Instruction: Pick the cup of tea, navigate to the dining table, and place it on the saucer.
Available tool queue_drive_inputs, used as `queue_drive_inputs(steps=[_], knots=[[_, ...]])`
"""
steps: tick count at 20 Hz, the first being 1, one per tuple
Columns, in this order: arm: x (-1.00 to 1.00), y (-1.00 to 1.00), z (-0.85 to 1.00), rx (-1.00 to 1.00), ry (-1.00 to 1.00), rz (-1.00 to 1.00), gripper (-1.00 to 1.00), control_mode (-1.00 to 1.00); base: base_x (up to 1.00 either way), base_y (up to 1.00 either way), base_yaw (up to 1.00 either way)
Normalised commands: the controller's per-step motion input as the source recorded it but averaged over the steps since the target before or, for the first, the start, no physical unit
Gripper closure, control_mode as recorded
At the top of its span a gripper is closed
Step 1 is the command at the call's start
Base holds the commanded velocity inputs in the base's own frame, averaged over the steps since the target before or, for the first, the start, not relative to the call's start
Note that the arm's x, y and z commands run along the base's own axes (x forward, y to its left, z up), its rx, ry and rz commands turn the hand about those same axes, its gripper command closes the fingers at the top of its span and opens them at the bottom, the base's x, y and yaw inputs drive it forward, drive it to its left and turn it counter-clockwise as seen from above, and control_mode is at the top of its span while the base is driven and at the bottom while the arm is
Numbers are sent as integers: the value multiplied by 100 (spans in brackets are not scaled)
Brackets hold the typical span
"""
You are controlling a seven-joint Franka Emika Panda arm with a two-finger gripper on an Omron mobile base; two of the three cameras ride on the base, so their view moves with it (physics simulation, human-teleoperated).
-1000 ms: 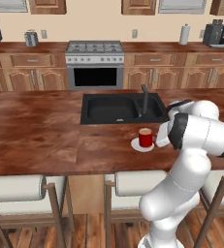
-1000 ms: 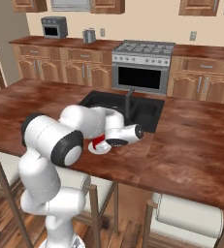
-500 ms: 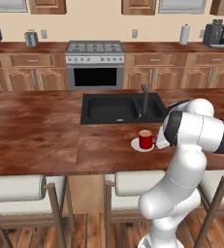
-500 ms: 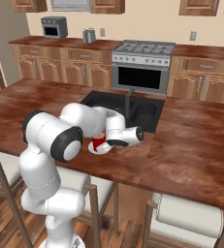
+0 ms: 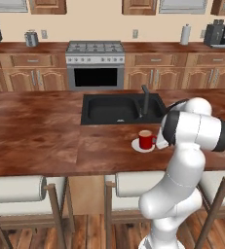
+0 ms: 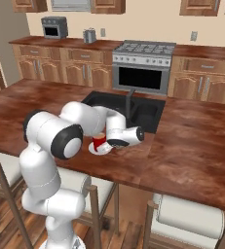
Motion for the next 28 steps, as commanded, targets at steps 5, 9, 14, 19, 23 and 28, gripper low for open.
queue_drive_inputs(steps=[5, 9, 14, 19, 23, 28], knots=[[13, 3, 0, 0, 0, 0, 100, -100, 0, 0, 0], [13, 8, -4, 0, 0, 0, 100, -100, 0, 0, 0], [7, 10, -13, 0, 0, 0, 100, -100, 0, 0, 0], [2, 6, -11, 0, 0, 0, 100, -100, 0, 0, 0], [11, 3, -7, 0, 0, 0, 100, -100, 0, 0, 0], [2, 1, -7, 0, 0, 0, -100, -100, 0, 0, 0]])
